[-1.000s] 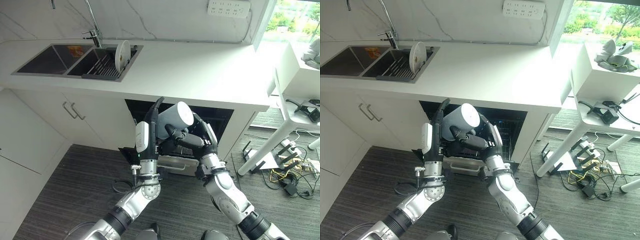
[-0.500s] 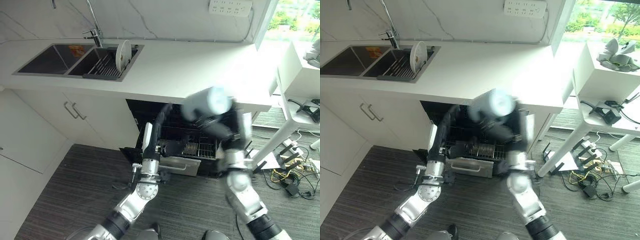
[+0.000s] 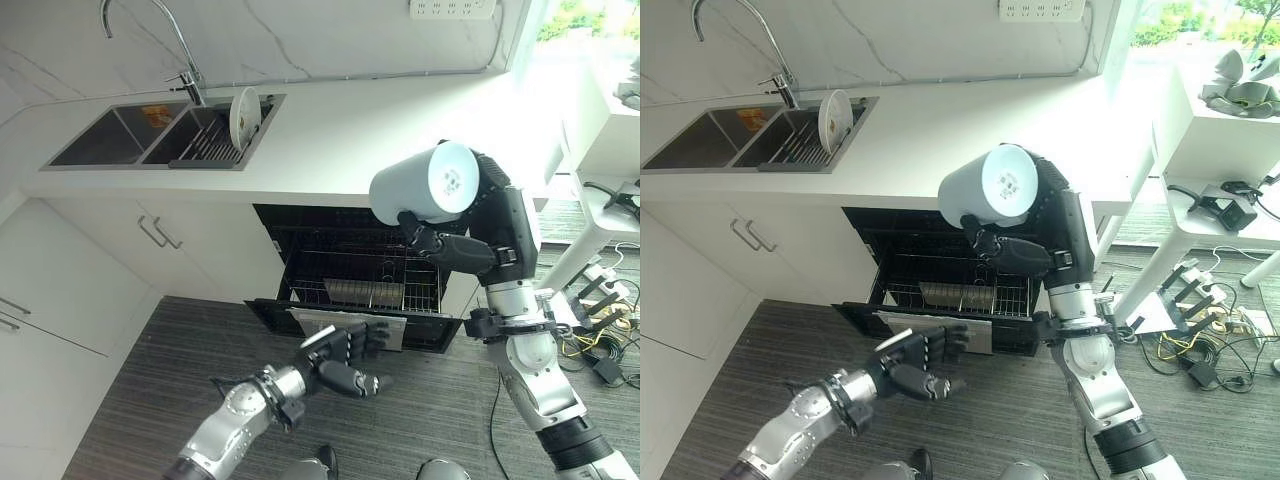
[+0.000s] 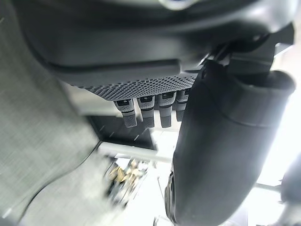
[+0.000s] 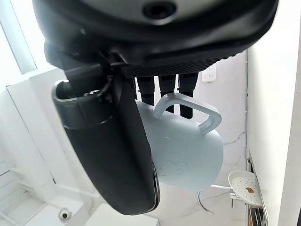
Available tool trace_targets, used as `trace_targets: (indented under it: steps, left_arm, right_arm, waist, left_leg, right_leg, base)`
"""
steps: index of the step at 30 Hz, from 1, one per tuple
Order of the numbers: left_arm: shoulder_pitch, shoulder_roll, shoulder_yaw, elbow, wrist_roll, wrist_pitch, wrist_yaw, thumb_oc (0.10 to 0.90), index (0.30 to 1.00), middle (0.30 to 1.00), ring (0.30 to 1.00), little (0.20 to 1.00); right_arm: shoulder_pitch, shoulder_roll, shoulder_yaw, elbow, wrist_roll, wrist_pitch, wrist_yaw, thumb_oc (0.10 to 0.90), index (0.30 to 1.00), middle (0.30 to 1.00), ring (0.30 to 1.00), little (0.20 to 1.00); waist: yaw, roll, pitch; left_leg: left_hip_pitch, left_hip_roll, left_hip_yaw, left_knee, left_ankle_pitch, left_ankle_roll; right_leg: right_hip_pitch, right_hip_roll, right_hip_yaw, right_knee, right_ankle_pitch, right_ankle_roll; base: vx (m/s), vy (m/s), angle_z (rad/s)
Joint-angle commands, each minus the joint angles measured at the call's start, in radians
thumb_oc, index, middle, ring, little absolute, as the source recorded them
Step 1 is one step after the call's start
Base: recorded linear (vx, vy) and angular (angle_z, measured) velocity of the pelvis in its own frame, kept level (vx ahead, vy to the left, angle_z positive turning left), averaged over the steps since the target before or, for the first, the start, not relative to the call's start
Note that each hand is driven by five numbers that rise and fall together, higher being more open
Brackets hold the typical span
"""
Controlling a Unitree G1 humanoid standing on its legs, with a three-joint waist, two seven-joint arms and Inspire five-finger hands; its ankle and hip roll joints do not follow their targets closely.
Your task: Place the dishes in the dishwasher.
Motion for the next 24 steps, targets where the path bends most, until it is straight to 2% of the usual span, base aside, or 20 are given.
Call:
trace_targets:
  steps: [1, 2, 6, 10, 12, 16, 19, 24]
  left_arm:
    - [-0.060, 0.001, 0.053, -0.090, -0.055, -0.048, 0.025, 0.800, 0.900, 0.900, 0.900, 0.900]
    - [-0.036, -0.004, 0.085, -0.080, 0.011, -0.094, 0.106, 0.800, 0.900, 0.900, 0.900, 0.900]
    - [-0.005, -0.004, 0.133, -0.064, 0.102, -0.170, 0.179, 0.800, 0.900, 0.900, 0.900, 0.900]
    - [0.015, 0.012, 0.176, -0.062, 0.252, -0.262, 0.265, 0.800, 0.900, 0.900, 0.900, 0.900]
    - [0.012, 0.033, 0.199, -0.057, 0.382, -0.317, 0.337, 0.800, 0.900, 0.900, 0.900, 0.900]
    - [-0.005, 0.081, 0.230, -0.038, 0.577, -0.378, 0.447, 0.800, 0.900, 0.900, 0.900, 0.900]
    - [-0.053, 0.144, 0.232, 0.004, 0.777, -0.445, 0.589, 0.800, 0.900, 0.900, 0.900, 0.900]
    - [-0.131, 0.221, 0.216, 0.035, 0.890, -0.481, 0.658, 0.800, 0.900, 0.900, 0.900, 0.900]
  right_arm:
    - [-0.069, 0.017, -0.082, -0.077, 0.030, -0.104, 0.009, 0.400, 0.300, 0.300, 0.300, 0.300]
    - [-0.052, 0.029, -0.094, -0.067, 0.059, -0.078, 0.017, 0.400, 0.300, 0.300, 0.300, 0.300]
    - [-0.021, 0.048, -0.112, -0.047, 0.103, -0.056, 0.024, 0.400, 0.300, 0.300, 0.300, 0.300]
    - [-0.001, 0.075, -0.121, 0.008, 0.139, -0.033, 0.027, 0.400, 0.300, 0.300, 0.300, 0.300]
    - [0.001, 0.087, -0.118, 0.042, 0.142, -0.016, 0.026, 0.400, 0.300, 0.300, 0.300, 0.300]
    - [-0.008, 0.087, -0.108, 0.096, 0.102, -0.005, 0.045, 0.400, 0.300, 0.300, 0.300, 0.300]
    - [-0.037, 0.057, -0.091, 0.145, 0.059, 0.000, 0.053, 0.400, 0.300, 0.300, 0.300, 0.300]
    - [-0.091, 0.017, -0.079, 0.208, 0.044, 0.025, 0.061, 0.400, 0.300, 0.300, 0.300, 0.300]
  waist:
    - [0.022, -0.046, -0.071]
    - [0.029, -0.051, -0.072]
    - [0.038, -0.060, -0.071]
    - [0.050, -0.066, -0.073]
    - [0.057, -0.067, -0.069]
    - [0.066, -0.071, -0.068]
    - [0.068, -0.071, -0.058]
    - [0.070, -0.067, -0.044]
  left_leg:
    - [0.017, 0.011, 0.030, 0.102, -0.191, 0.031]
    - [0.016, 0.011, 0.028, 0.102, -0.191, 0.031]
    - [0.017, 0.011, 0.026, 0.102, -0.190, 0.032]
    - [0.016, 0.011, 0.026, 0.102, -0.188, 0.031]
    - [0.026, 0.010, 0.025, 0.102, -0.193, 0.030]
    - [0.021, 0.008, 0.021, 0.102, -0.185, 0.030]
    - [0.009, 0.007, 0.014, 0.102, -0.179, 0.026]
    - [-0.017, -0.002, 0.009, 0.102, -0.173, 0.023]
  right_leg:
    - [0.047, 0.013, 0.055, -0.120, 0.012, 0.073]
    - [0.047, 0.013, 0.050, -0.120, 0.012, 0.072]
    - [0.050, 0.013, 0.047, -0.120, 0.010, 0.067]
    - [0.050, 0.011, 0.041, -0.120, 0.011, 0.064]
    - [0.062, 0.010, 0.037, -0.120, 0.007, 0.064]
    - [0.060, 0.008, 0.031, -0.120, 0.009, 0.062]
    - [0.053, 0.005, 0.029, -0.120, 0.011, 0.065]
    - [0.022, -0.012, 0.038, -0.120, 0.025, 0.082]
  base:
    - [0.02, -0.009, 0.07]
    - [0.02, -0.009, 0.09]
    - [0.04, -0.018, 0.11]
    - [0.07, -0.014, 0.01]
    - [0.12, -0.013, 0.02]
    - [0.12, -0.014, 0.02]
    - [0.12, -0.011, 0.06]
    - [0.01, -0.002, 0.11]
